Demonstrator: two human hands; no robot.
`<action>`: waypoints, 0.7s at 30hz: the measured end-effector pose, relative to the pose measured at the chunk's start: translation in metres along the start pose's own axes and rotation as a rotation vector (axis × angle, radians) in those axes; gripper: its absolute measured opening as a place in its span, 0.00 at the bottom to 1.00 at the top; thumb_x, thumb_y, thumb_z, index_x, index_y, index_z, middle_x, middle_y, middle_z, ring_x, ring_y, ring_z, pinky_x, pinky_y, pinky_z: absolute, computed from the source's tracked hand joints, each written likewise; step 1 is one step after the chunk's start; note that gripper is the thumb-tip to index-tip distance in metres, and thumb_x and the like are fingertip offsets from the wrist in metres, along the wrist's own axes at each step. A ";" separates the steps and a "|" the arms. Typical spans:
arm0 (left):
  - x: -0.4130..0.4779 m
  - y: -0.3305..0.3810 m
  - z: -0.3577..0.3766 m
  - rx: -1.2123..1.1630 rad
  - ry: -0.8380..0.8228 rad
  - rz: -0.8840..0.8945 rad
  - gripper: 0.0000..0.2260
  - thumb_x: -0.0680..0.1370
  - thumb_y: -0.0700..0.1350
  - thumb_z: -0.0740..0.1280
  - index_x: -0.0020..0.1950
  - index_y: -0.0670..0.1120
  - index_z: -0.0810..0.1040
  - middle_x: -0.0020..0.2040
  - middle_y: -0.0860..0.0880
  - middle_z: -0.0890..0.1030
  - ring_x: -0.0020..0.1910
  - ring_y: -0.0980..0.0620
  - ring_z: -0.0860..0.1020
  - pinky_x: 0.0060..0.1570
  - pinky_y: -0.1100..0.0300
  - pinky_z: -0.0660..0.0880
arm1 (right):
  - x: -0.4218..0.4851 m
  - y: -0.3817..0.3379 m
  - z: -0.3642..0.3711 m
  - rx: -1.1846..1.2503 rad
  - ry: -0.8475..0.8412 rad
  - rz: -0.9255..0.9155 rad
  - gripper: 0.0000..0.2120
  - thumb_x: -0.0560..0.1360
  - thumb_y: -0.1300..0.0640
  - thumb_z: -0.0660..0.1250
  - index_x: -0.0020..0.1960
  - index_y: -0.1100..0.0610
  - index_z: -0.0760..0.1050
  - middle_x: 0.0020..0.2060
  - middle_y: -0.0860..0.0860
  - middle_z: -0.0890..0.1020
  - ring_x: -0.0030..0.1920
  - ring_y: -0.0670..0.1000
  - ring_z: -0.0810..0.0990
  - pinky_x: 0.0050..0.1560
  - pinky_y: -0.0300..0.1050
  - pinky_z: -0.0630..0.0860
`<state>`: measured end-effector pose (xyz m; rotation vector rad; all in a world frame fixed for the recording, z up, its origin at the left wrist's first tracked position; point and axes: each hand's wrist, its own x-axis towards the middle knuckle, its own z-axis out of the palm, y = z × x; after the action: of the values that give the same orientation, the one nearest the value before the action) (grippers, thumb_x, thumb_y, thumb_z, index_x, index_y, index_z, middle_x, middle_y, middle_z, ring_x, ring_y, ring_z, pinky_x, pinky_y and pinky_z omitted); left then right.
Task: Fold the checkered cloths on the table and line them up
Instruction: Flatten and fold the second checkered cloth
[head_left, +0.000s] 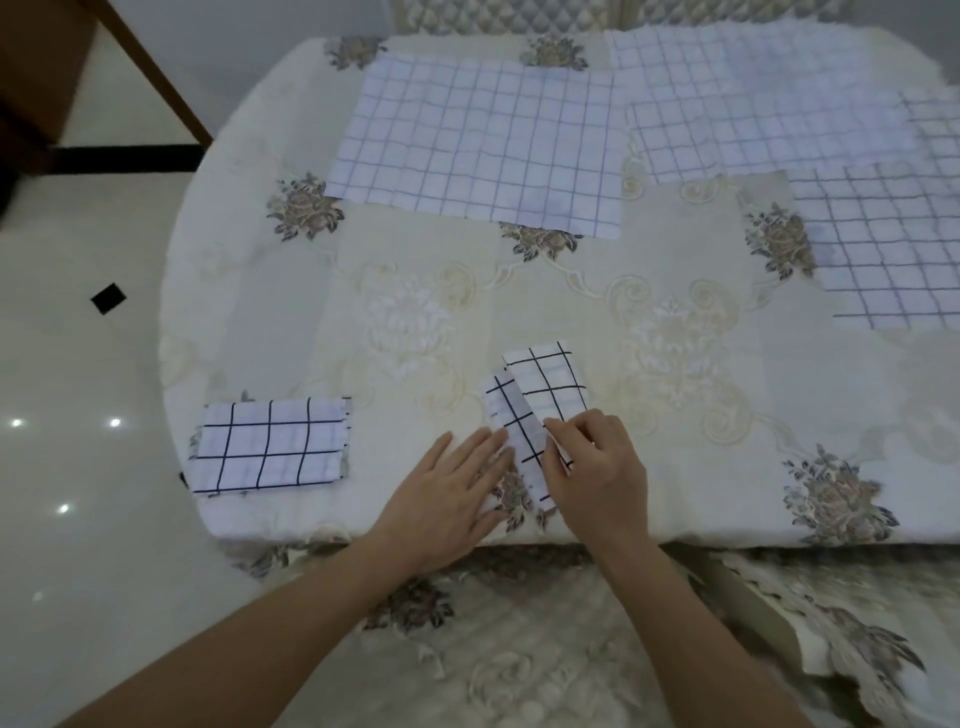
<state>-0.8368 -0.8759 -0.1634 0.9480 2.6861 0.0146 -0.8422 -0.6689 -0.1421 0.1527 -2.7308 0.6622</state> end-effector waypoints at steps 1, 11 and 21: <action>0.000 0.001 0.001 -0.003 0.002 -0.006 0.31 0.84 0.62 0.43 0.82 0.47 0.49 0.82 0.48 0.48 0.81 0.49 0.47 0.77 0.43 0.55 | -0.003 0.000 0.003 -0.003 -0.006 -0.009 0.07 0.74 0.61 0.69 0.51 0.57 0.83 0.41 0.51 0.77 0.41 0.53 0.74 0.31 0.46 0.75; 0.009 -0.003 0.000 -0.017 0.049 -0.043 0.30 0.83 0.61 0.48 0.81 0.47 0.57 0.81 0.47 0.54 0.80 0.48 0.54 0.75 0.41 0.59 | -0.025 0.001 0.019 -0.121 -0.093 -0.108 0.10 0.75 0.57 0.67 0.56 0.56 0.81 0.45 0.53 0.78 0.44 0.55 0.74 0.41 0.50 0.71; 0.015 -0.003 0.000 -0.079 0.131 -0.069 0.24 0.83 0.56 0.55 0.77 0.48 0.65 0.80 0.49 0.62 0.79 0.49 0.59 0.75 0.43 0.59 | -0.030 0.001 0.018 -0.178 -0.184 -0.093 0.17 0.69 0.56 0.70 0.57 0.55 0.81 0.49 0.53 0.78 0.50 0.55 0.75 0.49 0.51 0.71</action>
<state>-0.8493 -0.8687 -0.1678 0.8580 2.8131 0.1727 -0.8190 -0.6751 -0.1679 0.3103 -2.9203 0.3936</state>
